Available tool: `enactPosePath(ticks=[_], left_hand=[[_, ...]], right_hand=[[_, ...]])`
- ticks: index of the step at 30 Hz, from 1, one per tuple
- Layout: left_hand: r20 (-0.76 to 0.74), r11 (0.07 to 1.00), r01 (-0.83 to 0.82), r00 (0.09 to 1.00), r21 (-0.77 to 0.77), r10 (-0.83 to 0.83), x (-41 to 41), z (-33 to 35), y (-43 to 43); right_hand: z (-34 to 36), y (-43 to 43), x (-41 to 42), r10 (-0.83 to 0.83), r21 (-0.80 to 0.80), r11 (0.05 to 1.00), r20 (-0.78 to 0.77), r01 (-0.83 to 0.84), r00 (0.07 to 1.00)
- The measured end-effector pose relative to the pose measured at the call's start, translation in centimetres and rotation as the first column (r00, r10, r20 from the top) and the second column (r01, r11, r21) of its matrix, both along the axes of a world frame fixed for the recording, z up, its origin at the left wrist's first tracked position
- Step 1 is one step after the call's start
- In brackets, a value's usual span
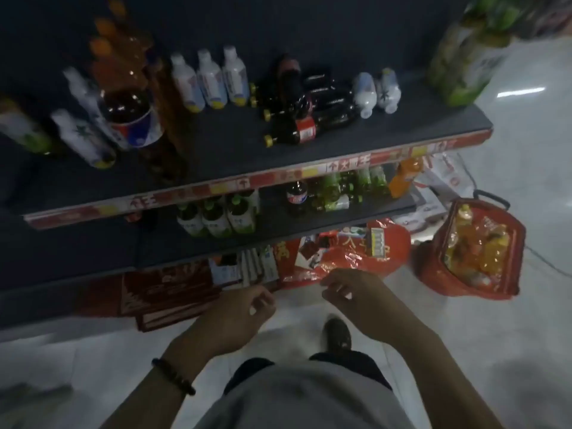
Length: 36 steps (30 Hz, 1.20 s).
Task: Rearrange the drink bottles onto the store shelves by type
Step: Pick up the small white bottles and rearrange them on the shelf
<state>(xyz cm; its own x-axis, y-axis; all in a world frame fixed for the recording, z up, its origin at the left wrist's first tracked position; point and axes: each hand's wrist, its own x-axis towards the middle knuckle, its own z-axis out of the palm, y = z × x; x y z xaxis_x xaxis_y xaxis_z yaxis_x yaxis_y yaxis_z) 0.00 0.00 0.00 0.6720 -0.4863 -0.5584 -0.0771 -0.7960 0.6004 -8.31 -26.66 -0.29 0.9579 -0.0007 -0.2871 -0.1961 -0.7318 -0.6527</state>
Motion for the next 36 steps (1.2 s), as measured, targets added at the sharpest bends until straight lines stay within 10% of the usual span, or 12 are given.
enactPosePath(ticks=[14,27,36], left_hand=[[0.049,0.990,-0.066,0.996,-0.121,0.072,12.1,5.3,-21.2],[0.107,0.929,-0.076,0.987,-0.361,0.123,26.3,5.5,-29.9],[0.034,0.910,-0.188,0.976,-0.370,0.215,27.8,5.5,-34.5]], right_hand=[[4.3,-19.2,17.4,0.111,-0.107,0.988,0.004,-0.110,0.994],[5.5,-26.7,29.7,-0.272,-0.301,0.907,0.119,0.296,0.955],[2.0,-28.4,35.3,-0.524,-0.154,0.827,0.138,0.541,0.840]])
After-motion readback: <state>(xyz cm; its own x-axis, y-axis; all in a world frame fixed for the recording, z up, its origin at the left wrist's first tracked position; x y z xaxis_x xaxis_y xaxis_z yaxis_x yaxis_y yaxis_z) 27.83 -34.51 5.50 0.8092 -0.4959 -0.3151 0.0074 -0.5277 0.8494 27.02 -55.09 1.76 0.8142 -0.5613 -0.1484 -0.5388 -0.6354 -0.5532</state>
